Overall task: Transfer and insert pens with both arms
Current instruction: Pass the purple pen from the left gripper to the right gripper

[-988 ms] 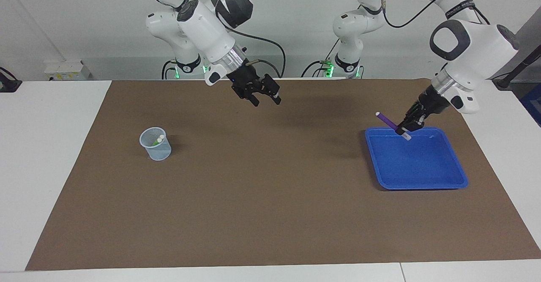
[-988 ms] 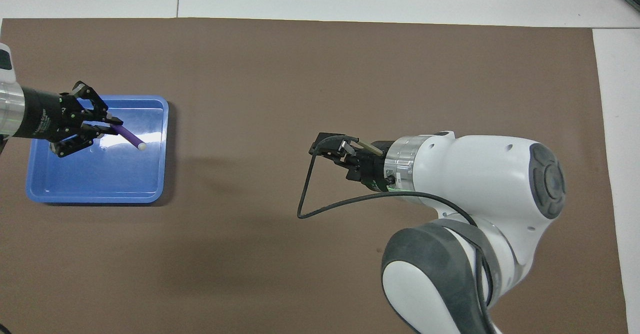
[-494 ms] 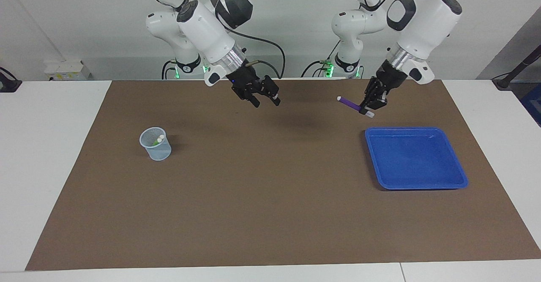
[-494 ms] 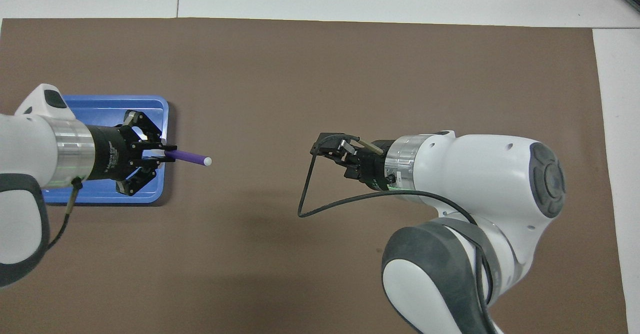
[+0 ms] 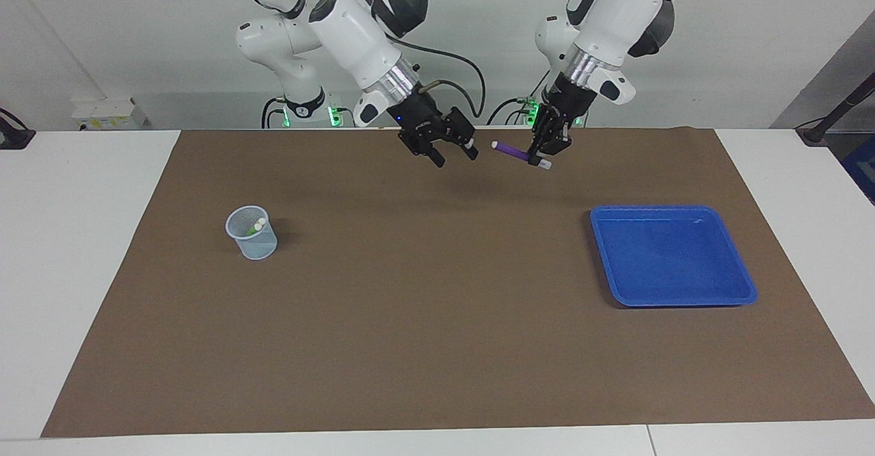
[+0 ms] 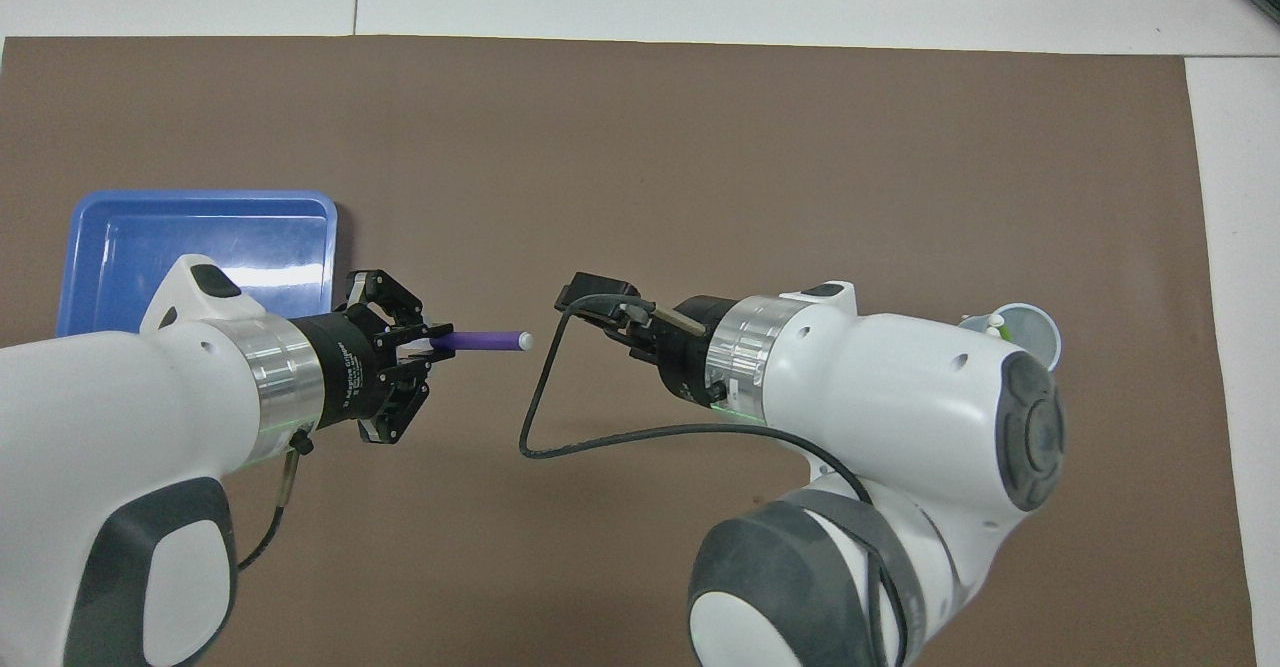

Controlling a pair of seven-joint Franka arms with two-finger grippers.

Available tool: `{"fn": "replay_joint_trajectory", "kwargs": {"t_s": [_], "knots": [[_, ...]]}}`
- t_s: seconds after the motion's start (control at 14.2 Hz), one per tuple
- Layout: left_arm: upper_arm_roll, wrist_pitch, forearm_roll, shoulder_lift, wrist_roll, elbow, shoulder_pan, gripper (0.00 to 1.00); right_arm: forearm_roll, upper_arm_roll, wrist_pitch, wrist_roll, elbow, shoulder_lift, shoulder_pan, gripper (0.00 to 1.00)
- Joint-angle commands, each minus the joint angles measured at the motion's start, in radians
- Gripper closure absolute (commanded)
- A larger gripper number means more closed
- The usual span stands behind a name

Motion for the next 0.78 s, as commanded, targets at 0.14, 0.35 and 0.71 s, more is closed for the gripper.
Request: {"fn": "replay_joint_trajectory", "kwargs": {"t_s": [0.14,0.35,0.71], "knots": [[0.015,0.109,-0.099,-0.049,-0.028,-0.088,-0.050,1.00,0.020,0.003,0.035,0.053,0.009,0.002,0.022,0.00],[0.015,0.115,-0.111,-0.049,-0.030,-0.088,-0.050,1.00,0.020,0.003,0.038,0.053,0.008,0.003,0.037,0.15],[0.015,0.113,-0.111,-0.058,-0.030,-0.098,-0.052,1.00,0.020,0.003,0.041,0.057,0.009,0.000,0.051,0.25]]}}
